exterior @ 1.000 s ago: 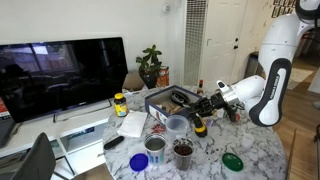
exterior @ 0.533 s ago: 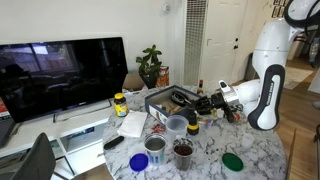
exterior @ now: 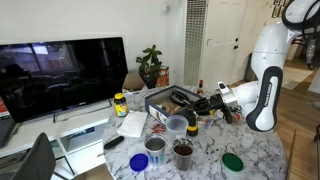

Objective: Turn off the torch and put it upside down

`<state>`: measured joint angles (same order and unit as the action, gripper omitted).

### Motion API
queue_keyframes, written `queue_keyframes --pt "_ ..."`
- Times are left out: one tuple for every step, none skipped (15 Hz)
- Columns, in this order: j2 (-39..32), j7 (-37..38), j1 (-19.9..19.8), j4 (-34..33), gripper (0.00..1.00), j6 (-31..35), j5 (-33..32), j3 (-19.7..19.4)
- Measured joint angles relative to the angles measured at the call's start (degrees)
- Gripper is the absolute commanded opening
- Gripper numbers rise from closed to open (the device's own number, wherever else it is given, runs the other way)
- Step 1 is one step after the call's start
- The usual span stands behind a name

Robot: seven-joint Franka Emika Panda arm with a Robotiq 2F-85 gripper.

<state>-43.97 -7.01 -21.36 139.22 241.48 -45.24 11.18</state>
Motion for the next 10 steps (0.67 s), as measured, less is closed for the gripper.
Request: queue_keyframes --pt "-0.5 0.0 0.0 -0.1 0.25 0.0 0.0 0.0" --pt "-0.9 0.0 -0.1 -0.3 0.25 0.2 0.0 0.1" --pt "-0.9 0.0 -0.3 -0.5 0.75 0.1 -0.1 0.3" --pt "-1.0 0.0 -0.4 -0.6 0.77 0.0 -0.2 0.4" --pt "-0.9 0.5 0.1 -0.6 0.83 0.0 -0.6 -0.3" --pt "-0.8 1.7 0.9 -0.6 0.89 0.0 -1.3 -1.5" --pt "-0.6 2.7 1.8 -0.6 0.98 0.0 -2.2 -2.6" --pt "-0.5 3.7 2.5 -0.6 1.00 -0.1 -3.0 -3.7" --pt "-0.3 4.5 3.1 -0.6 1.00 -0.3 -3.8 -4.6" --pt "-0.1 5.3 3.6 -0.5 1.00 -0.5 -4.4 -5.5"
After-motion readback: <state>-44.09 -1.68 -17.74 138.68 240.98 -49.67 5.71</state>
